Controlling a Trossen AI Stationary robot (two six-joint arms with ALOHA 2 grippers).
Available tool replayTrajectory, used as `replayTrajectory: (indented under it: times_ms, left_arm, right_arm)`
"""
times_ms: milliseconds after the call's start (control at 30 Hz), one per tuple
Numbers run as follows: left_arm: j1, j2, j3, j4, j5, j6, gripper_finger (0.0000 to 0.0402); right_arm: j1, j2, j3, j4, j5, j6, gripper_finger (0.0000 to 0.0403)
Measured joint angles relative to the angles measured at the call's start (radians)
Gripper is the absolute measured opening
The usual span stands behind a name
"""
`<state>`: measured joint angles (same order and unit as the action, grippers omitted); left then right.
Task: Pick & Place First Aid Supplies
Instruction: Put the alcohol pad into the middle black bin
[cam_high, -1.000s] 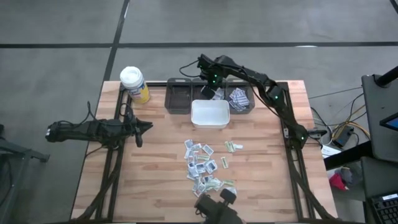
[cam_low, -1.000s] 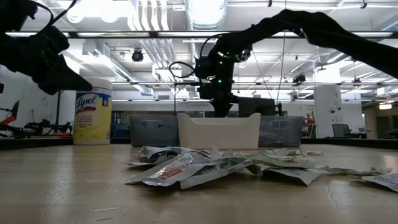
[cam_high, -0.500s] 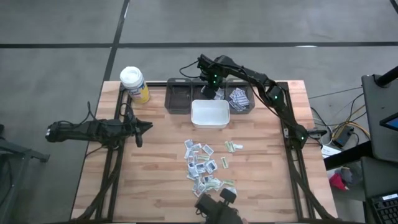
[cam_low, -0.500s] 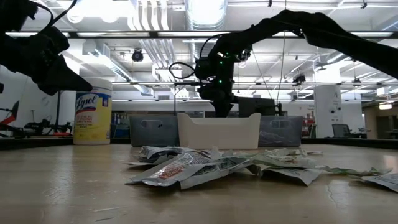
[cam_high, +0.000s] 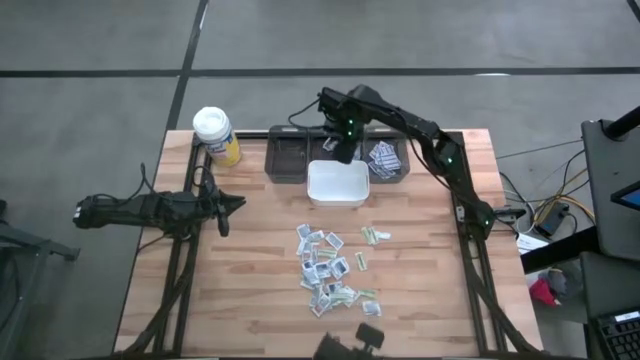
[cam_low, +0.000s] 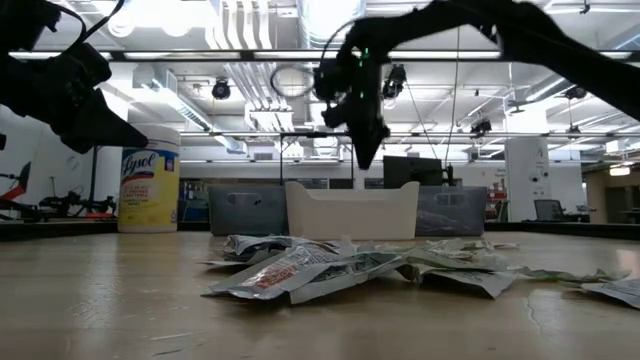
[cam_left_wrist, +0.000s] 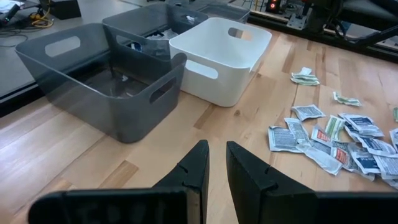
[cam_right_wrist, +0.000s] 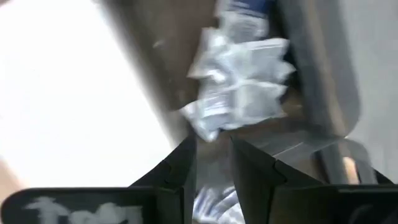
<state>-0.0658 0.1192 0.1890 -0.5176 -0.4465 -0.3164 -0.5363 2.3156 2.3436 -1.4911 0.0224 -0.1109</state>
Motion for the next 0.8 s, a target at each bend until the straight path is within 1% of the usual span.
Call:
replayTrajectory:
  times_ms: [67,233,433,500,633,800]
  left_arm:
    - [0.000,0.000,0.000,-0.002,0.000,0.000,0.0053]
    - [0.000,0.000,0.000,-0.021,0.000,0.000,0.0053]
    - [0.000,0.000,0.000,-0.052,0.000,0.001,0.0053]
    - [0.000,0.000,0.000,-0.051,0.000,0.001,0.0053]
    - [0.000,0.000,0.000,-0.051,0.000,0.001,0.0053]
    - [0.000,0.000,0.000,-0.051,0.000,0.002,0.0053]
  right_arm:
    - [0.035,-0.039,0.000,-0.020,-0.028,-0.009,0.0078]
    - [0.140,-0.119,-0.001,-0.022,-0.032,-0.013,0.0055]
    - [0.278,-0.159,-0.002,-0.022,-0.033,-0.013,0.0014]
    - [0.323,-0.159,-0.002,-0.021,-0.045,-0.013,0.0010]
    - [0.405,-0.157,-0.008,-0.017,-0.103,0.002,0.0009]
    - [0.493,-0.156,-0.034,-0.015,-0.119,0.043,0.0008]
